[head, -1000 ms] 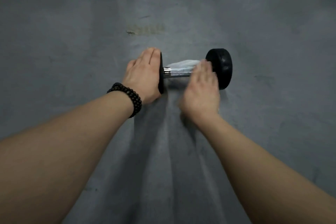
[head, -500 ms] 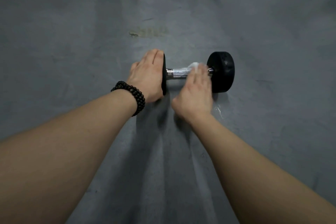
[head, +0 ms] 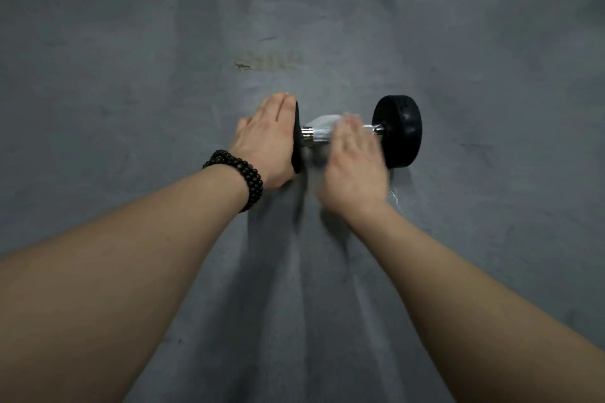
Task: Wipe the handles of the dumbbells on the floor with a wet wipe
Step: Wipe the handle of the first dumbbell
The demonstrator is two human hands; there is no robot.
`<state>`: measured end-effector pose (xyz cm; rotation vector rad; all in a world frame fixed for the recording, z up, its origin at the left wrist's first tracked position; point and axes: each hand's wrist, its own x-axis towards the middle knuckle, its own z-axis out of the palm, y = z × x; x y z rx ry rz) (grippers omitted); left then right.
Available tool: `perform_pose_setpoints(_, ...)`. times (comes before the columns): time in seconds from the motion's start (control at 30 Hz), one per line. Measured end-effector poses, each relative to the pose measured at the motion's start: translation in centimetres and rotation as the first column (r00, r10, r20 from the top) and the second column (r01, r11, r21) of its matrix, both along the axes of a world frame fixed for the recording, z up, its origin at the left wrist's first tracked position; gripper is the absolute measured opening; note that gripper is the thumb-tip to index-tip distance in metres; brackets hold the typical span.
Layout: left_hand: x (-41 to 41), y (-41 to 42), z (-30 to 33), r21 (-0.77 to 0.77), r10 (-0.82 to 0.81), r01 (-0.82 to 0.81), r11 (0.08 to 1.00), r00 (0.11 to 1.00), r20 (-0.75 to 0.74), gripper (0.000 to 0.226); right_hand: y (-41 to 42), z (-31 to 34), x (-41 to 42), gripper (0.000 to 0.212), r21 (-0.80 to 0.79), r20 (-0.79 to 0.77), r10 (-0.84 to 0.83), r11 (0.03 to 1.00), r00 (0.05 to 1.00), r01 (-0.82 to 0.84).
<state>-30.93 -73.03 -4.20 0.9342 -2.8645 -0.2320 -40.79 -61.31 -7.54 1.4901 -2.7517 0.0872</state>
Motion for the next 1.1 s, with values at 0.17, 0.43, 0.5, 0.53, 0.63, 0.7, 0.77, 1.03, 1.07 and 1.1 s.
perform_pose_setpoints(0.17,0.0,0.1,-0.1,0.003,0.02,-0.02,1.0,1.0,-0.011,0.108,-0.2,0.4,0.8,0.096,-0.022,0.079,-0.147,0.989,0.986,0.149)
perform_pose_setpoints(0.43,0.1,0.2,0.1,0.0,-0.001,0.001,1.0,1.0,0.001,0.111,1.7,1.3,-0.9,0.081,0.18,-0.184,-0.223,0.95,0.957,0.256)
perform_pose_setpoints(0.5,0.1,0.1,-0.1,-0.008,-0.007,0.007,1.0,1.0,-0.006,0.11,1.1,1.8,0.1,0.093,0.117,-0.057,-0.203,0.971,0.978,0.208)
perform_pose_setpoints(0.53,0.1,0.1,-0.2,-0.012,-0.005,0.005,1.0,1.0,-0.011,0.109,0.5,2.0,0.7,0.097,0.083,0.008,-0.158,0.984,0.987,0.157)
perform_pose_setpoints(0.63,0.1,0.2,-0.2,0.003,0.004,-0.004,1.0,1.0,-0.028,0.1,-1.0,2.0,2.7,0.099,-0.013,0.15,0.019,1.0,0.989,-0.017)
perform_pose_setpoints(0.7,0.2,0.3,-0.1,0.004,0.0,0.0,1.0,1.0,-0.028,0.095,-1.0,1.5,2.7,0.096,0.008,0.092,0.09,0.996,0.992,-0.091)
perform_pose_setpoints(0.77,0.4,0.4,-0.1,-0.012,-0.005,0.005,1.0,1.0,-0.008,0.104,0.2,1.0,1.2,0.085,0.07,-0.053,0.002,0.998,0.999,0.002)
perform_pose_setpoints(1.03,0.0,0.5,-0.2,-0.043,0.033,-0.033,0.999,0.999,0.0,0.106,-1.0,1.4,2.6,0.101,-0.02,0.113,0.063,0.998,0.992,-0.061)
perform_pose_setpoints(1.07,-0.2,0.2,0.2,-0.036,0.035,-0.034,0.999,0.999,0.011,0.107,-1.3,1.4,2.5,0.097,-0.016,0.097,0.121,0.993,0.988,-0.12)
perform_pose_setpoints(1.1,-0.4,-0.1,0.6,-0.027,0.037,-0.036,0.999,0.999,0.038,0.113,-1.2,1.3,1.8,0.093,0.006,0.042,0.126,0.992,0.991,-0.126)
